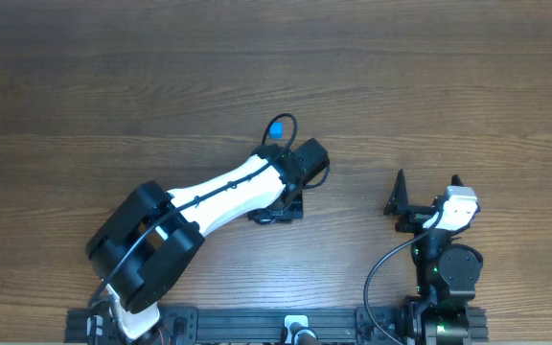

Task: Stack Cubes

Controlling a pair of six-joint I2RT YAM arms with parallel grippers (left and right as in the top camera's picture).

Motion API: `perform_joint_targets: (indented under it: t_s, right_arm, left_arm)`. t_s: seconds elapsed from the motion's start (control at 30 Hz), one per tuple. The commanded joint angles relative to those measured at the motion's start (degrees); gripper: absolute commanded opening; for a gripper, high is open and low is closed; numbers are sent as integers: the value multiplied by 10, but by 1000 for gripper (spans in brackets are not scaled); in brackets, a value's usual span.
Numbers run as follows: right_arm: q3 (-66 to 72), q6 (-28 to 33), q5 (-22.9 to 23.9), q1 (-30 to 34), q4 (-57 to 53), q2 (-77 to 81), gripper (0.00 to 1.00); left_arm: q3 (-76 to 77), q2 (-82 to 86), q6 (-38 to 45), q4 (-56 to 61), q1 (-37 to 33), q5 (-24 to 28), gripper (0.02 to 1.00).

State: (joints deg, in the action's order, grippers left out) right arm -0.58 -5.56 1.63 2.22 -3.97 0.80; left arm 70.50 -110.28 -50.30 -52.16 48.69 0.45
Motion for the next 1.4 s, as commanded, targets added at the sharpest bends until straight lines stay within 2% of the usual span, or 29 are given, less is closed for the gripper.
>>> perform_joint_targets:
  t_s: [0.03,0.6,0.83,1.4]
  right_arm:
    - [3,5,5,3,-1,-5,991]
    - [3,5,6,3,-1,-5,991]
    - [3,5,5,3,-1,-5,993]
    - [3,5,6,3,-1,-5,991]
  left_arm:
    - [-5,-12,-1,1,-3,-12,40]
    - [17,71,6,-34,-18,-14,38]
    - [99,87,32,-99,-29,-48,38]
    - [119,51,67,-72,-60,-48,36]
